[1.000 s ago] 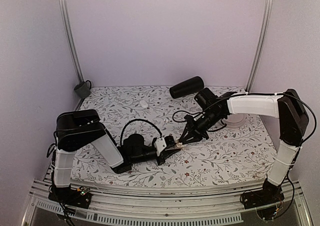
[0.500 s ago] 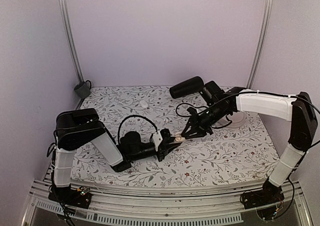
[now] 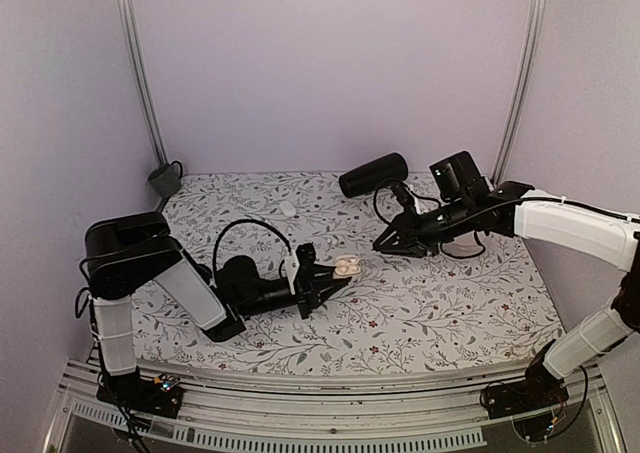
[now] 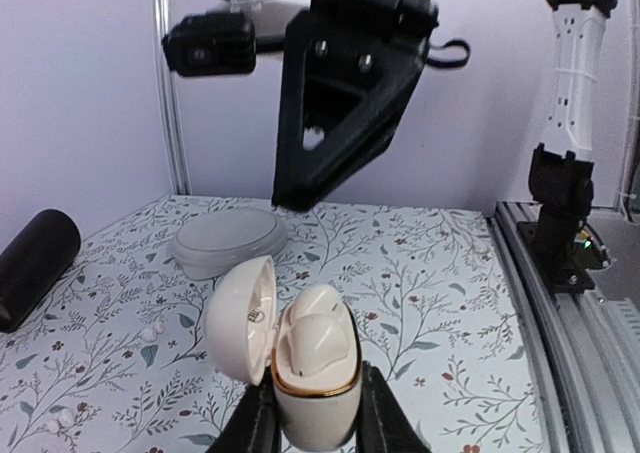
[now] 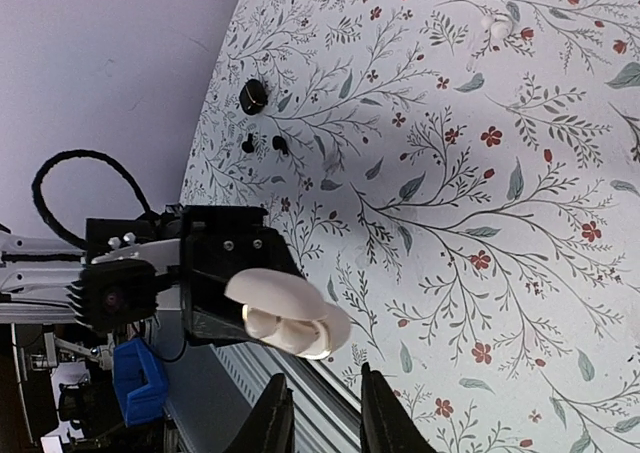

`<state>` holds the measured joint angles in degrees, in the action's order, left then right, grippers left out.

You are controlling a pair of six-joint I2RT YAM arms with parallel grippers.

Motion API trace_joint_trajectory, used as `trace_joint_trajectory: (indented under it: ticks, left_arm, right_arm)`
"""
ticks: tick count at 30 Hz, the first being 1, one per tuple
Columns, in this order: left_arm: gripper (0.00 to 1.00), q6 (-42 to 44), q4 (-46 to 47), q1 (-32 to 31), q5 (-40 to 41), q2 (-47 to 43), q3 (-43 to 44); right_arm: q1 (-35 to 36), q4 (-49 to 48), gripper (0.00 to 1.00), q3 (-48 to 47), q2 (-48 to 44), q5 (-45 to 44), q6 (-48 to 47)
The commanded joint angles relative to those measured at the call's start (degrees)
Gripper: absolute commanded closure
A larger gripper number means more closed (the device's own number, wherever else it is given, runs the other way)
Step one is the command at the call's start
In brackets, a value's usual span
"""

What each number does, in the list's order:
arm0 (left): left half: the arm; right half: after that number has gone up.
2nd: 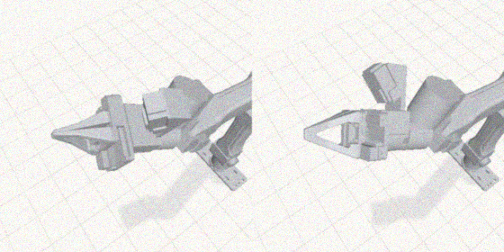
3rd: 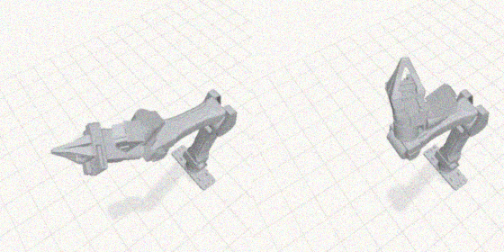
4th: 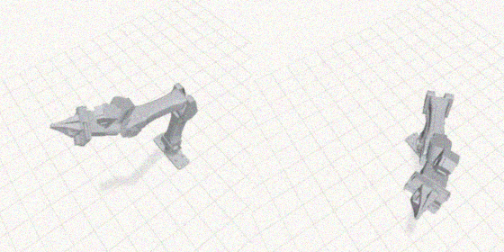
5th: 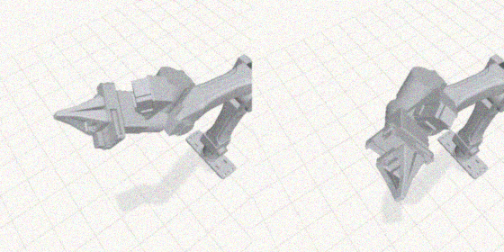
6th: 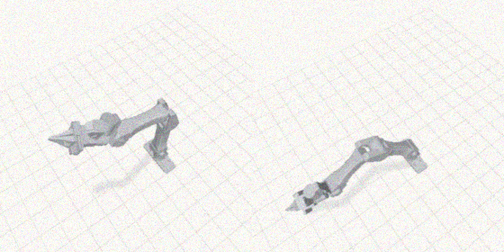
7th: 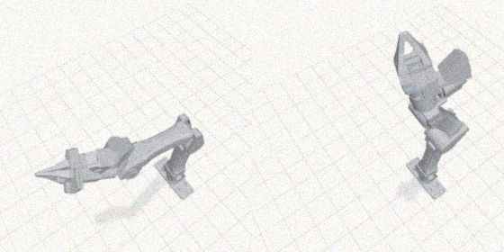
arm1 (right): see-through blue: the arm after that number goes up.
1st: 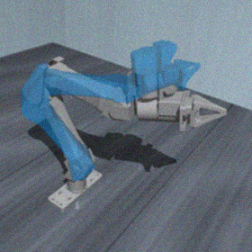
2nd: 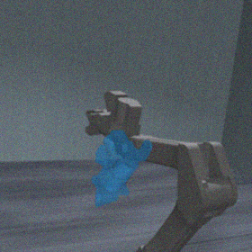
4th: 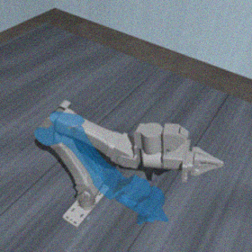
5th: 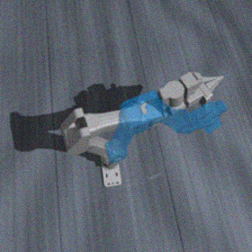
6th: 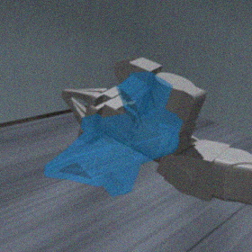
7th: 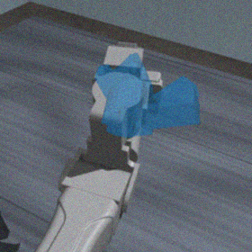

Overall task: Insert the wireless bluetooth earbuds into the charging case
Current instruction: Close the charging case with the earbuds.

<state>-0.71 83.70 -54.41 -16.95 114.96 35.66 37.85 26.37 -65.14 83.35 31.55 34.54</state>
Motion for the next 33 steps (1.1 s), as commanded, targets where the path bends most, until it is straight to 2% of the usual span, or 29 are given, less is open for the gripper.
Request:
trace_joint_trajectory:
  ticks: [1, 4, 7, 13, 19, 23, 26, 28, 33]
  left_arm:
    - [1.0, -4.81, 2.07, 0.36, -5.8, -7.25, -2.21]
    - [1.0, -7.6, -0.48, 0.35, -9.13, -10.43, -1.77]
    - [1.0, -10.48, -1.76, 0.36, -11.9, -12.01, -0.95]
    - [1.0, -17.46, -1.36, 0.45, -13.86, -13.73, -1.11]
    - [1.0, -23.41, -2.5, 0.88, -11.44, -15.16, -2.24]
    - [1.0, -26.97, -2.74, 1.67, -9.96, -15.92, -3.62]
    - [1.0, -29.09, -4.68, 2.28, -9.59, -16.58, -3.91]
    - [1.0, -31.24, -7.18, 3.26, -8.63, -17.58, -4.07]
    - [1.0, -37.54, -14.6, 8.96, -5.31, -21.6, -5.57]
  right_arm:
    - [-0.36, -17.63, 0.76, 7.44, -1.65, -0.29, -1.65]
    - [0.87, -26.28, 0.78, 10.09, -1.3, 3.01, -1.85]
    - [3.64, -30.55, 0.8, 9.9, -0.64, 4.32, -3.87]
    - [5.5, -42.35, 0.8, 14.56, -2.7, 8.88, -3.4]
    - [7.74, -49.05, 0.8, 16.29, -3.86, 14.51, -3.3]
    - [7.83, -49.68, 0.8, 17.1, -5.42, 16.58, -3.53]
    - [7.77, -45.29, 0.79, 16.35, -5.9, 13.5, -5.13]
    - [7.39, -41.81, 0.78, 16.13, -6.53, 7.46, -6.01]
    - [2.11, -41.45, 0.76, 20.06, -9.75, 0.36, -3.17]
